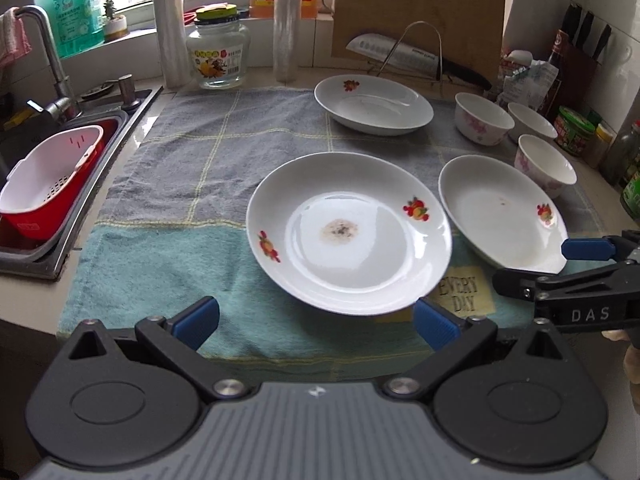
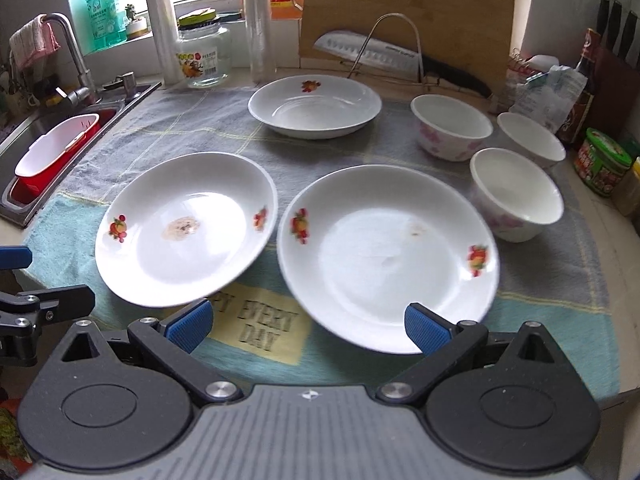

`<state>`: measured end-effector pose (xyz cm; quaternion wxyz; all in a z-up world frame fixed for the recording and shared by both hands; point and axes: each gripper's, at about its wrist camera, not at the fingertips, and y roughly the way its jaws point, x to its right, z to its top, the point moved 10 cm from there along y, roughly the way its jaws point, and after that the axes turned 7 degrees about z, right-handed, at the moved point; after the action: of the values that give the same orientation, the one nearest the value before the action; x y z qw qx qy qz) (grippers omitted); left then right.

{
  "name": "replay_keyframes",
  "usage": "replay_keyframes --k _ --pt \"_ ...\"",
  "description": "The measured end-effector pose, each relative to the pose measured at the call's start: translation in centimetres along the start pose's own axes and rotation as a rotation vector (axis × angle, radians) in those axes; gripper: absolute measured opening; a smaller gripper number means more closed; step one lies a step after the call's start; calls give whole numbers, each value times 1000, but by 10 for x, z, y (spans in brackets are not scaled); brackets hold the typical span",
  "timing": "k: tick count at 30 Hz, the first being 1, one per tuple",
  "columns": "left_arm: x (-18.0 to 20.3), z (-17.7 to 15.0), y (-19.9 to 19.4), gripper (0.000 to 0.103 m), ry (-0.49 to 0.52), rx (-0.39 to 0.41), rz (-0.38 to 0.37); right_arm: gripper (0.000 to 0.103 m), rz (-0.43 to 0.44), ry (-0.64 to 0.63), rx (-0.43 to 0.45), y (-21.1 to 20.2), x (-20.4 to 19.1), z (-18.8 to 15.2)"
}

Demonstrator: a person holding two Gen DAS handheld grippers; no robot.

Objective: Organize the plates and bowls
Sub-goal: 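Move the left gripper to the stained white plate and close on its rim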

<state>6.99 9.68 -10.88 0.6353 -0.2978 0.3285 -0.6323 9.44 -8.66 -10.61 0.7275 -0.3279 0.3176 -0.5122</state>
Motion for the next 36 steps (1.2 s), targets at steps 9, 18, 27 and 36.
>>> replay_keyframes --k 9,18,27,36 --pt "-29 7 24 102 70 -40 -58 103 -10 18 -53 32 -35 -10" --pt "-48 25 45 102 141 -43 -104 103 22 4 -66 52 -68 -17" --pt "-47 45 66 102 216 -44 -157 103 27 -33 -65 72 -84 -14" --pt "-18 56 94 102 299 -81 -236 103 15 -79 -65 85 -87 -9"
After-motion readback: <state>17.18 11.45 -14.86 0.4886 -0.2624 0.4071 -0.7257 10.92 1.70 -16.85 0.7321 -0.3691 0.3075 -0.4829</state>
